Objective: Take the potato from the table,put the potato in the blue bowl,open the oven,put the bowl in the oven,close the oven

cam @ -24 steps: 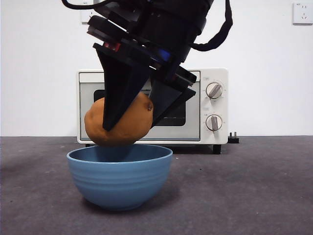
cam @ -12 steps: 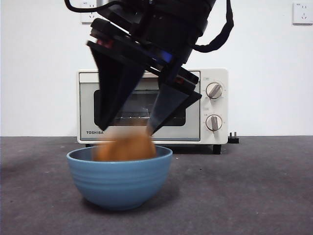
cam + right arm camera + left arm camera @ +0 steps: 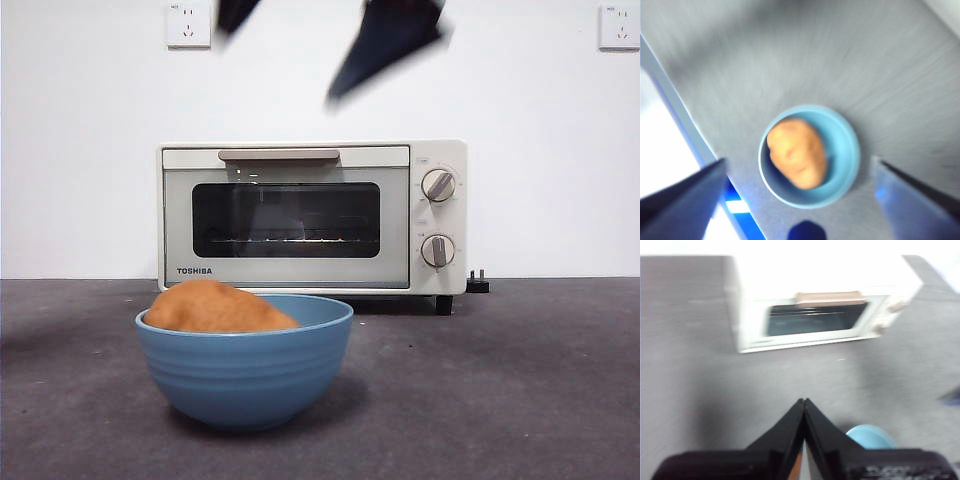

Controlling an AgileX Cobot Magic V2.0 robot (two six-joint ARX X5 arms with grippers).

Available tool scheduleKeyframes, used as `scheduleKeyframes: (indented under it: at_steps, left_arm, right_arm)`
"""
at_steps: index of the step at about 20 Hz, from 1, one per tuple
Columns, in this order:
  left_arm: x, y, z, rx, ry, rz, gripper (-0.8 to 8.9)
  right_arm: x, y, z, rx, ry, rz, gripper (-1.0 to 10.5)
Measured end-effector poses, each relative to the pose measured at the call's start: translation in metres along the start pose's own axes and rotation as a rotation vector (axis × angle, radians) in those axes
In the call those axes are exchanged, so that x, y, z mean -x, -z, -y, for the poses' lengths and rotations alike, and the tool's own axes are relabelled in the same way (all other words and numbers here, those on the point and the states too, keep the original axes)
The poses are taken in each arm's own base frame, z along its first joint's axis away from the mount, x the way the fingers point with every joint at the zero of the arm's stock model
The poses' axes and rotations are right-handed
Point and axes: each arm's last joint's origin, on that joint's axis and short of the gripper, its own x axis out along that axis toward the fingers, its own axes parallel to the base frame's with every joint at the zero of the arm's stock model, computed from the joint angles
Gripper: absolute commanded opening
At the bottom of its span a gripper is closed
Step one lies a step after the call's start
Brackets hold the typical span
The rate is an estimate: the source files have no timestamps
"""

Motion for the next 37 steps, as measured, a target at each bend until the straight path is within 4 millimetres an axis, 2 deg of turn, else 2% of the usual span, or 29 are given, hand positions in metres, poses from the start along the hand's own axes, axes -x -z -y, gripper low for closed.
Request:
scheduleKeyframes:
  at_steps: [1, 6, 8, 12, 16, 19, 22, 28, 37]
  left_arm:
    - [-0.016, -0.007, -0.005, 0.003, 0.028, -0.008, -0.06]
    - [-0.099, -0.035, -0.033, 0.042, 0.196, -0.062, -0.06]
    - [-0.133, -0.046, -0.038, 0.052, 0.257, -0.110, -0.06]
    - [-0.195, -0.069, -0.024, 0.018, 0.317, -0.180, -0.06]
    - [-0.236, -0.088, -0.002, -0.042, 0.317, -0.182, -0.06]
    - [-0.264, -0.089, 0.005, -0.053, 0.333, -0.210, -0.06]
    - [-0.279, -0.085, 0.003, -0.054, 0.271, -0.233, -0.06]
    - [-0.279, -0.083, 0.000, -0.077, 0.183, -0.248, -0.06]
    - [-0.277, -0.080, 0.001, -0.120, 0.128, -0.288, -0.06]
  right_arm:
    - [0.016, 0.004, 0.000, -0.006, 0.025, 0.022, -0.3]
    - [0.078, 0.029, -0.001, -0.106, 0.128, 0.075, -0.1]
    - [0.096, 0.040, -0.002, -0.154, 0.153, 0.085, -0.1]
    - [0.121, 0.063, 0.000, -0.250, 0.275, 0.063, -0.1]
    - [0.145, 0.083, 0.001, -0.353, 0.349, 0.096, -0.1]
    - [0.161, 0.098, 0.001, -0.406, 0.355, 0.129, -0.1]
    - [0.176, 0.113, 0.001, -0.456, 0.387, 0.168, -0.1]
    - [0.204, 0.138, 0.000, -0.541, 0.375, 0.306, -0.1]
    - [0.209, 0.143, 0.000, -0.577, 0.363, 0.334, -0.1]
